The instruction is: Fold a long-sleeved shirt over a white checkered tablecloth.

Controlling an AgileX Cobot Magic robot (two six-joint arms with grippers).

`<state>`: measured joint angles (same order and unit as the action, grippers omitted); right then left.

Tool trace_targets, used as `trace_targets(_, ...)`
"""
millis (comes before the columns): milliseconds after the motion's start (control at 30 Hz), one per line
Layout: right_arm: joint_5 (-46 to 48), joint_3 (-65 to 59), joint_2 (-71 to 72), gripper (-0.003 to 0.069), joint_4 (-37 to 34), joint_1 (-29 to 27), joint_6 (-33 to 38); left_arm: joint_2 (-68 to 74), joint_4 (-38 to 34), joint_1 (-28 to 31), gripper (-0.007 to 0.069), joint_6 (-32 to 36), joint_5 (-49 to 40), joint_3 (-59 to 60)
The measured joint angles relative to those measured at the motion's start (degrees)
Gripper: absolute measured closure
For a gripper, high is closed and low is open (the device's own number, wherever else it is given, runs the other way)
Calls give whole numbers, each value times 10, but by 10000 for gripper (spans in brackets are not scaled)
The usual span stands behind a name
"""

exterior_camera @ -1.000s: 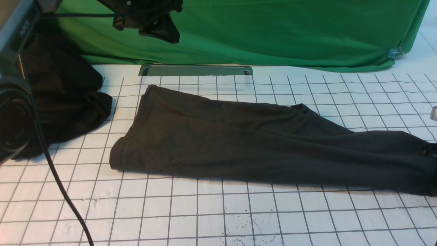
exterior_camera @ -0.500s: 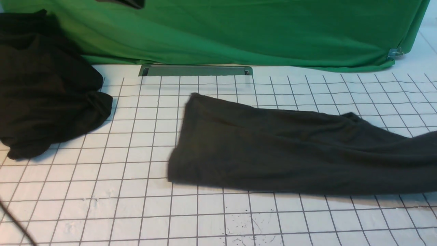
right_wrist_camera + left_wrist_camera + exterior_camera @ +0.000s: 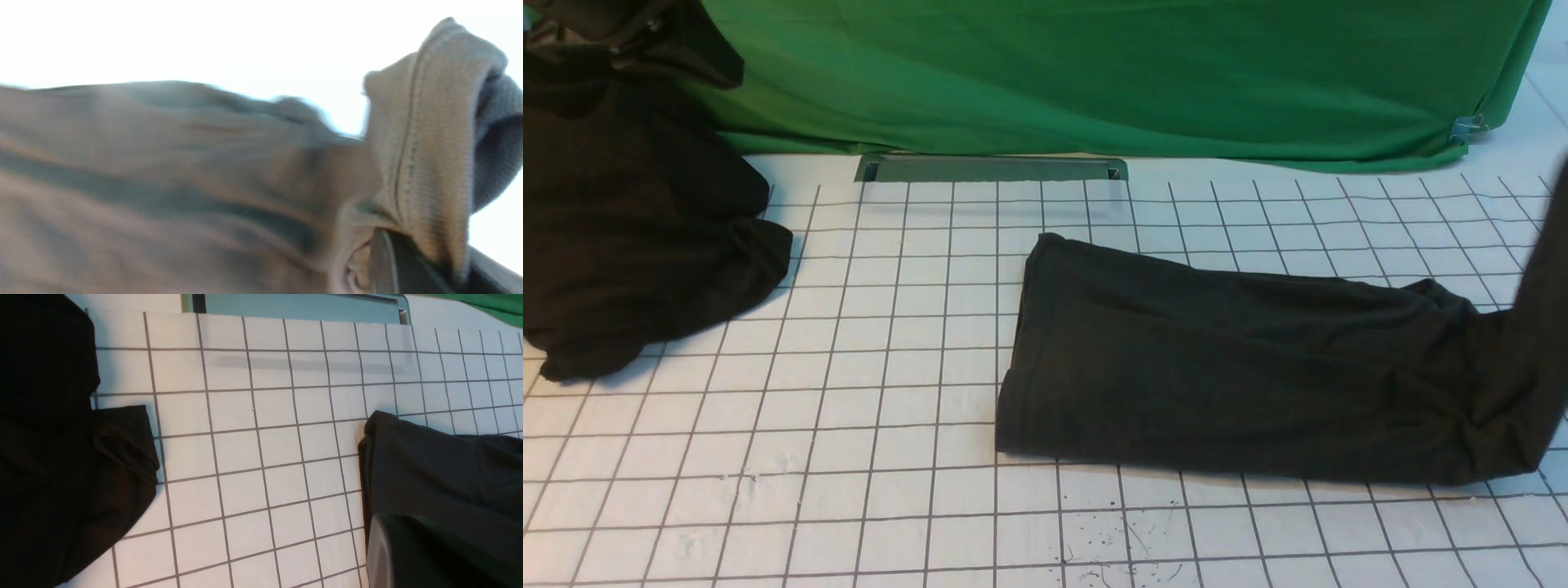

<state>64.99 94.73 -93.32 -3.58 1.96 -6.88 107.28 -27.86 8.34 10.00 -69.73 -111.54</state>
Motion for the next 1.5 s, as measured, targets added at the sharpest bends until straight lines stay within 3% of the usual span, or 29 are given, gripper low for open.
trace_targets(267,-130,4,-119,637,-9,223,-75,0,-7,0,606,5,1,0)
trace_targets(467,-237,4,-228,589,-11,295,-85,0,-8,0,606,2,8,0)
trace_targets(567,-253,4,-260,508,-11,310,-86,0,-9,0,606,-9,16,0)
trace_targets(633,-250,4,-277,368,-14,316,-86,0,-14,0,606,-15,19,0)
trace_targets(700,-236,7,-277,286,-14,316,-86,0,-18,0,606,-17,18,0)
trace_targets(767,-167,36,-270,124,-14,313,-75,1,-22,0,606,-19,8,0)
trace_targets(867,-74,85,-250,59,-12,303,-43,4,-26,0,606,-21,3,0)
trace_targets(967,11,134,-208,86,0,290,-9,4,-31,1,606,-21,1,0)
trace_targets(1200,35,93,-59,233,49,272,21,-24,-32,-25,606,-21,4,65)
trace_targets(1367,42,-63,65,252,68,239,18,-26,-10,-102,565,6,4,199)
trace_targets(1500,29,-212,95,252,69,191,5,0,46,-179,476,-17,2,257)
